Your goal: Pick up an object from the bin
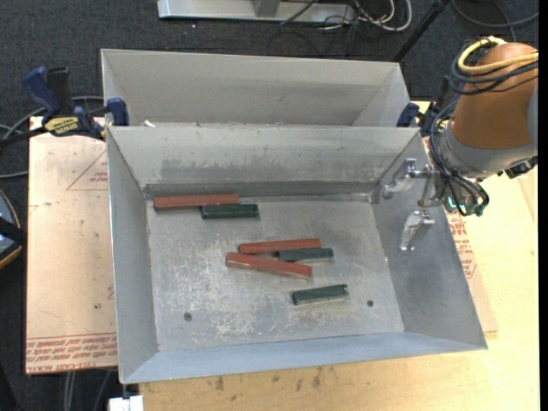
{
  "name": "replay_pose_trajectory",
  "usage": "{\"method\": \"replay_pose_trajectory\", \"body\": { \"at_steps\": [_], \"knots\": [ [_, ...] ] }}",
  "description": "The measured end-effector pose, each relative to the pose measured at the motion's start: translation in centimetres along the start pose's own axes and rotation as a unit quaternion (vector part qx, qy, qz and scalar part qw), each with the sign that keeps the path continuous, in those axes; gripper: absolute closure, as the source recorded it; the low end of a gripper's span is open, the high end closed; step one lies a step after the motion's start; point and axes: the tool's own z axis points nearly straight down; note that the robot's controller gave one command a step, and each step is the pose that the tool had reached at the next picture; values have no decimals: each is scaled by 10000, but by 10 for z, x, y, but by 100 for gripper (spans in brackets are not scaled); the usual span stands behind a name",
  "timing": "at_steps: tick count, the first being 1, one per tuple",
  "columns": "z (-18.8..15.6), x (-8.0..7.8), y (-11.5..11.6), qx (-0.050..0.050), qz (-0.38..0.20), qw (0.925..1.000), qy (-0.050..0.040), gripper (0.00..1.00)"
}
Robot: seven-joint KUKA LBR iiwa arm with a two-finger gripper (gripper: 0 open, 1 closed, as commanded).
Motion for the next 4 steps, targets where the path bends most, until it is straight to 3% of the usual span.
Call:
{"method": "replay_pose_trajectory", "body": {
  "at_steps": [1, 2, 3, 4],
  "knots": [
    [-5, -2, 1, 7, -12, 10000, -40, 0],
    [34, -4, 43, 13, -526, 9986, -53, 0],
    [100, 13, 34, 5, -957, 9954, -59, 0],
    [108, 14, 79, 25, -1028, 9946, -108, 100]
  ]
}}
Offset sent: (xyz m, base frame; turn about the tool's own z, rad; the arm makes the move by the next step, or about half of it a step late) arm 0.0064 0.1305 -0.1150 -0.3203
